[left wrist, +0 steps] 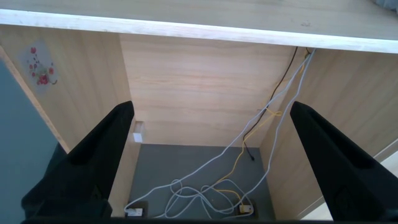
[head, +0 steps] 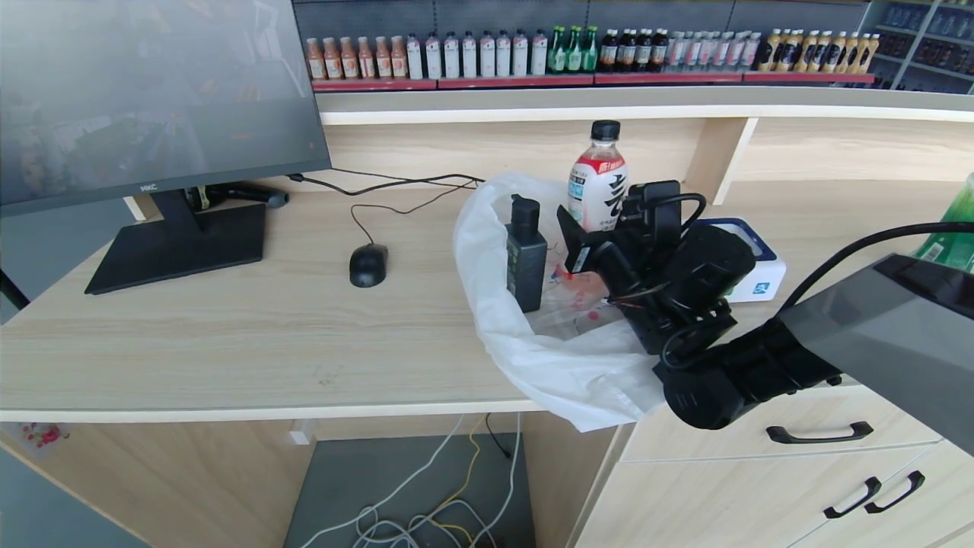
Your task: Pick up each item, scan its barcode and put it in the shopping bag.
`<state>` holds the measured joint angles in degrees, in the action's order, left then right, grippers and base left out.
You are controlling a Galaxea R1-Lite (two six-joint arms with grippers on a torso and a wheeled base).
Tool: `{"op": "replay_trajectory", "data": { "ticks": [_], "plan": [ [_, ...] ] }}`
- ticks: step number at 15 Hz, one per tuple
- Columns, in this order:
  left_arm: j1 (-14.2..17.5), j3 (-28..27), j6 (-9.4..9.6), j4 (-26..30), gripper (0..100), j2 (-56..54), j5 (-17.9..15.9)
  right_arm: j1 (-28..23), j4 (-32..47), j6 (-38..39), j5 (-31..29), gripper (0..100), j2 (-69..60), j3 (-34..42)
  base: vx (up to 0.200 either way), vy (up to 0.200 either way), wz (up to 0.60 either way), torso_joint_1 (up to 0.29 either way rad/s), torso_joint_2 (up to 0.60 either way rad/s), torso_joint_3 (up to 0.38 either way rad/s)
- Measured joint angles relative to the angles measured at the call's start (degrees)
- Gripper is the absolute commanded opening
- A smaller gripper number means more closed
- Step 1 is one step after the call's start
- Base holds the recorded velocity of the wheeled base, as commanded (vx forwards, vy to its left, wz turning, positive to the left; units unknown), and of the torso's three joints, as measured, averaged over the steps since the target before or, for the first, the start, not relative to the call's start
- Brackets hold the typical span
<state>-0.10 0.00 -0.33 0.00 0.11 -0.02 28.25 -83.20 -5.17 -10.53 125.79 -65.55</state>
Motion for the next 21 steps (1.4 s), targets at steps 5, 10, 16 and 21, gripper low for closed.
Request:
{"op": "replay_trajectory", "data": {
  "ticks": [5, 10, 16, 21],
  "plan": [
    [0.0, 0.0, 0.01, 0.0, 100, 0.0, 0.0, 0.6, 0.2, 0.1, 0.0, 100, 0.0, 0.1, 0.000, 0.000, 0.00, 0.000, 0.00, 0.000],
    [0.0, 0.0, 0.00, 0.0, 100, 0.0, 0.0, 0.6, -0.5, 0.2, 0.0, 100, -0.1, 0.1, 0.000, 0.000, 0.00, 0.000, 0.00, 0.000],
    [0.0, 0.0, 0.00, 0.0, 100, 0.0, 0.0, 0.5, -0.9, 0.2, 0.1, 100, -1.0, 0.3, 0.000, 0.000, 0.00, 0.000, 0.00, 0.000],
    [0.0, 0.0, 0.01, 0.0, 100, 0.0, 0.0, 0.5, -0.5, 0.2, 0.1, 100, -3.7, 1.7, 0.000, 0.000, 0.00, 0.000, 0.00, 0.000]
  ]
}}
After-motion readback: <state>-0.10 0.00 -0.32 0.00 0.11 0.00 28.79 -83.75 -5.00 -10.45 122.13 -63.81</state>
